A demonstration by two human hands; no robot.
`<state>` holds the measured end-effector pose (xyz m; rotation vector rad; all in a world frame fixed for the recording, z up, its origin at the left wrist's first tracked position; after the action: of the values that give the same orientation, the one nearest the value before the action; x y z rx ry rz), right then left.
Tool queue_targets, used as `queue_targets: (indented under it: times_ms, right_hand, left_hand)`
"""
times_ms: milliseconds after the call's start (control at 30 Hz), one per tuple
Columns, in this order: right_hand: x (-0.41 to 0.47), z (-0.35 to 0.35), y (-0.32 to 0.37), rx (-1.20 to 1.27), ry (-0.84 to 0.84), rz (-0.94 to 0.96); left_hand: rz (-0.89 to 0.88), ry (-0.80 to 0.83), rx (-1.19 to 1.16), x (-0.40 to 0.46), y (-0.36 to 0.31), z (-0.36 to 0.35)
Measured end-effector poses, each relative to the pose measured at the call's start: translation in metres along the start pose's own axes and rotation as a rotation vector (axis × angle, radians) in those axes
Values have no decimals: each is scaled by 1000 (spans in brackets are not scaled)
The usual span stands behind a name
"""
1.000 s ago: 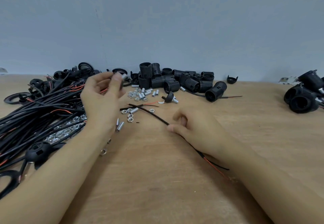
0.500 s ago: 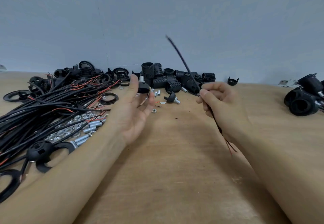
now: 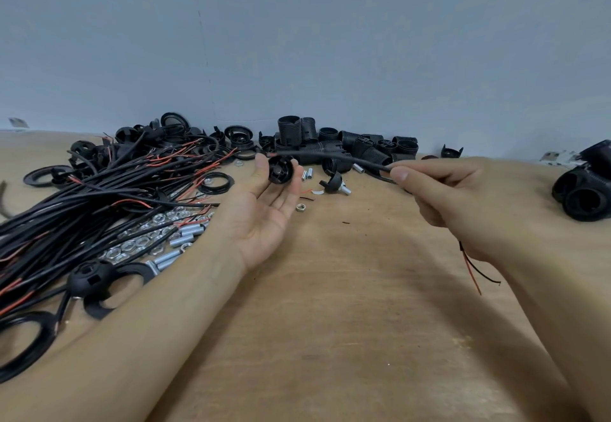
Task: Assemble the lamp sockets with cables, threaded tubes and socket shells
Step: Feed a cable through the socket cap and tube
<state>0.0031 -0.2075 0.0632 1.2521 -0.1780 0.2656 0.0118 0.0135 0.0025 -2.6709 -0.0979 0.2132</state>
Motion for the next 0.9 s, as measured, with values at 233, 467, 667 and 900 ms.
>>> queue_targets:
  times_ms: [233,467,667,900]
  right_hand:
    - [-2,-1,1,-148,-43,3]
    - [0,-3,-3,-210,-31,29]
    - [-5,-5,4,-285,13,104]
    - [-3,-9,0,-382,71,168]
  left_hand:
    - [-21,11,-1,2,-3,0]
    - [-34,32,36,3,-2,0]
    - [-57,20,64,4,-4,-1]
    - [-48,4,45,3,-4,-1]
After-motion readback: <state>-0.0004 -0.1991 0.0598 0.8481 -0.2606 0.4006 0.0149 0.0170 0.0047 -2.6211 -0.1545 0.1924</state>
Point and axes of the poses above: each hand's wrist, its own x-axis towards the middle knuckle, its own z-axis out of the back of the hand, y = z × x, the point moved 4 cm from there along x, towards the middle knuckle, and after that the axes turned 5 degrees about -z, right-handed, at the moved point
